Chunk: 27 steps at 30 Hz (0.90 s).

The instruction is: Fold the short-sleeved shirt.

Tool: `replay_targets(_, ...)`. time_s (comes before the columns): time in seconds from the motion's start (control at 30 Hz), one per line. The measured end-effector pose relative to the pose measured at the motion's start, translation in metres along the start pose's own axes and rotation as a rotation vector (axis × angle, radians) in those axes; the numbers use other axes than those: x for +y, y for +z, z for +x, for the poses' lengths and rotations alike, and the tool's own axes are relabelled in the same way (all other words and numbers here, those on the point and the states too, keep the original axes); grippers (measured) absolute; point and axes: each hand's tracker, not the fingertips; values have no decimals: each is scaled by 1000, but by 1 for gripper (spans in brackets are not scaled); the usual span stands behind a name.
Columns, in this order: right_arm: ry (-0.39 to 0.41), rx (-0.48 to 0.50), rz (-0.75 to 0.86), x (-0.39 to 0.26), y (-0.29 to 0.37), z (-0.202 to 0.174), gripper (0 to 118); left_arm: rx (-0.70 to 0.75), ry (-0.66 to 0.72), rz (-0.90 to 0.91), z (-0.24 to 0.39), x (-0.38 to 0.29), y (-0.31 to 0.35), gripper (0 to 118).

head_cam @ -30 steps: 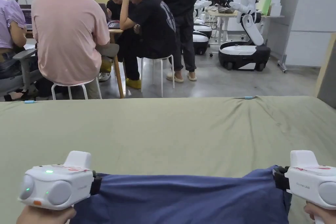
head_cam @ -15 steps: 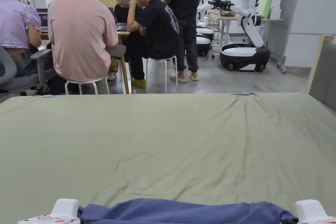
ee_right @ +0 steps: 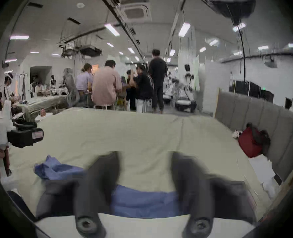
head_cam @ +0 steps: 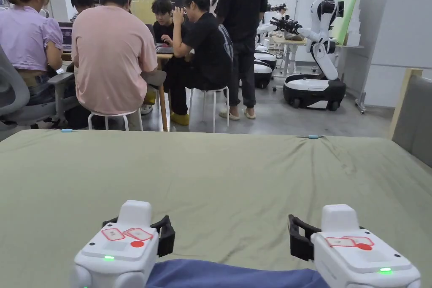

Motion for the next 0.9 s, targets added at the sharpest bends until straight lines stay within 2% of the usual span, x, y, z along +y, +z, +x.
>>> replay_targets(0.03,-1,2,-11,-1,-2,-8,0,2,-3,-4,4,-1,0,0)
replay_targets(0.1,1,6,-1,-3,-4,-21,0,-3,7,-11,5,-7,-2,0)
replay_targets(0.17,11,46,-15,-4,-6,-25,0,-71,36,-67,0,-11,-4,0)
replay_targets(0.27,41,36,-2,-5,-7,-33,0,-37,42,-76,-21,-20,-7,0)
replay_targets(0.4,37,42,-20,-5,-10,-35,0,11,188,-168,-76,-39,-17,2)
replay_targets(0.43,39,41,-24,-5,-11,-37,0,32,216,-184,-89,-46,-19,20)
replay_targets(0.47,38,44,-29,-6,-13,-38,0,38,280,-205,-104,-53,-21,45)
replay_targets(0.53,38,60,-45,-8,-13,-43,0,22,412,-278,-130,-70,-29,108)
replay_targets(0.57,38,61,-49,-9,-14,-45,0,0,472,-300,-141,-80,-33,118)
replay_targets(0.63,40,69,-63,-11,-17,-49,0,-53,608,-321,-160,-97,-42,117)
replay_targets(0.73,36,72,-72,-11,-18,-52,0,-200,911,-418,-178,-132,-65,117)
replay_targets(0.77,33,71,-72,-10,-17,-52,0,-273,1017,-447,-181,-145,-73,113)
replay_targets(0.83,22,79,-71,-7,-14,-52,0,-439,1196,-492,-176,-168,-88,93)
replay_targets(0.87,11,87,-68,-5,-13,-50,0,-451,1250,-524,-166,-175,-92,93)
replay_targets(0.9,14,83,-66,-3,-12,-50,0,-409,1204,-460,-159,-176,-91,93)
